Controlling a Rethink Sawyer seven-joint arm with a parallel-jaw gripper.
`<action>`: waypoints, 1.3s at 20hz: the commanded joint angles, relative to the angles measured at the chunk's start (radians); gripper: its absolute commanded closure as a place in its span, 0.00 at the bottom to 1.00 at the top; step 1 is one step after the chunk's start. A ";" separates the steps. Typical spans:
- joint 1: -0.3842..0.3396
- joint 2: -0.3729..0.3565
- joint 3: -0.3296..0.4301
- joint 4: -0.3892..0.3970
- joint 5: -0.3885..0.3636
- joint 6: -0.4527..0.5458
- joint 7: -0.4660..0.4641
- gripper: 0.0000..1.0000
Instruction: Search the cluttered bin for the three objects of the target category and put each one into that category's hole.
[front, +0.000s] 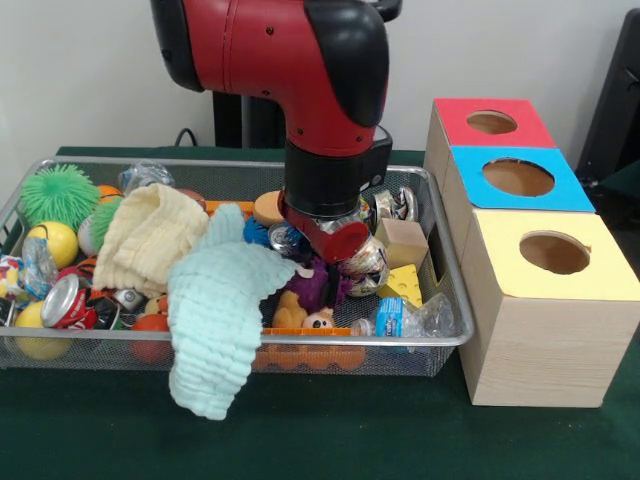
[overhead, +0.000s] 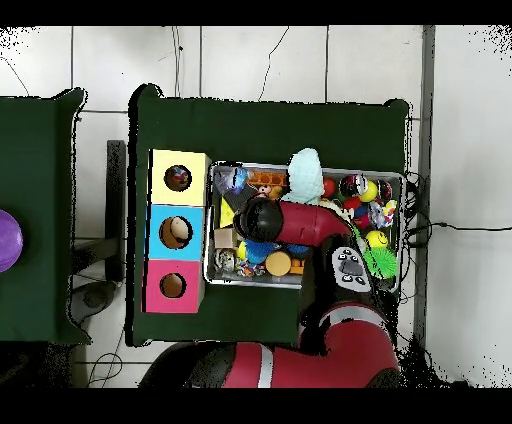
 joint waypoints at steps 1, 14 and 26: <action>0.024 -0.022 -0.013 0.019 -0.073 -0.066 -0.006 0.00; -0.019 -0.193 -0.001 0.361 -0.055 -0.079 0.033 0.00; -0.028 -0.159 0.016 0.520 -0.028 -0.251 0.092 0.00</action>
